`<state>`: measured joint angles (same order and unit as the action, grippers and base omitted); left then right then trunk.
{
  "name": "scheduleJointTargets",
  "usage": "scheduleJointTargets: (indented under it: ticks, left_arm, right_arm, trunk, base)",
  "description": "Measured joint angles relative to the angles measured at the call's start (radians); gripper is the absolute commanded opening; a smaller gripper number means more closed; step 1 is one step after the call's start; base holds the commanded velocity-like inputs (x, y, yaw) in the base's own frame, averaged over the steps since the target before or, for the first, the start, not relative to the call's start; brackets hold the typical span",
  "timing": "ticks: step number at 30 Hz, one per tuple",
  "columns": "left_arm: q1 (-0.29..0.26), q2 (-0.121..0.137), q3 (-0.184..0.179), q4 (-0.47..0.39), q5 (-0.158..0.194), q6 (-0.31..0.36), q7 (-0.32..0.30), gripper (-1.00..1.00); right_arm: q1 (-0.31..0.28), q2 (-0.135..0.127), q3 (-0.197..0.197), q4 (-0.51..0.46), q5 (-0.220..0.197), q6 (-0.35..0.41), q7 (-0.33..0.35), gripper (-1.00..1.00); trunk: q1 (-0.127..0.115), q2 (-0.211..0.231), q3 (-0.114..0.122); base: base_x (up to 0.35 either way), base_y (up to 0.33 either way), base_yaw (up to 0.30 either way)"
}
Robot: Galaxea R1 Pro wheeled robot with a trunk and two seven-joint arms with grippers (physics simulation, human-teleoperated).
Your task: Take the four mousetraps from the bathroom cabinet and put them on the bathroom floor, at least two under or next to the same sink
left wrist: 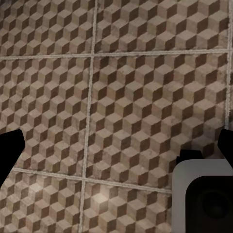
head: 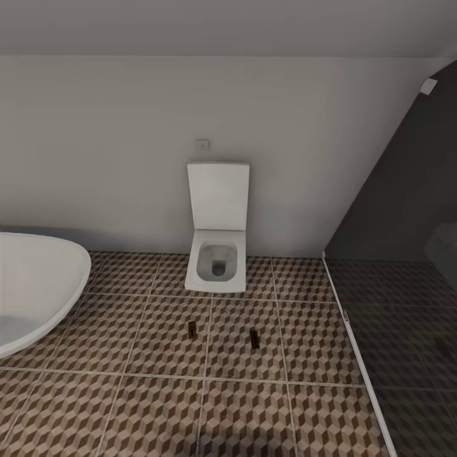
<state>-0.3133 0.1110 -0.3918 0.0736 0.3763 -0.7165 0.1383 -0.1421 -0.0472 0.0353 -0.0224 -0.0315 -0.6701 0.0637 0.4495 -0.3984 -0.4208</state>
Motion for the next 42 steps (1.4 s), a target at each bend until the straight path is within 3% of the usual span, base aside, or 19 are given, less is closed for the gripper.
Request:
scheduleJointTargets:
  ticks: [42]
  left_arm:
    - [0.0,0.0,0.0,0.0,0.0,0.0,0.0,1.0]
  right_arm:
    - [0.0,0.0,0.0,0.0,0.0,0.0,0.0,1.0]
  trunk:
    - [0.0,0.0,0.0]
  base:
    - [0.0,0.0,0.0]
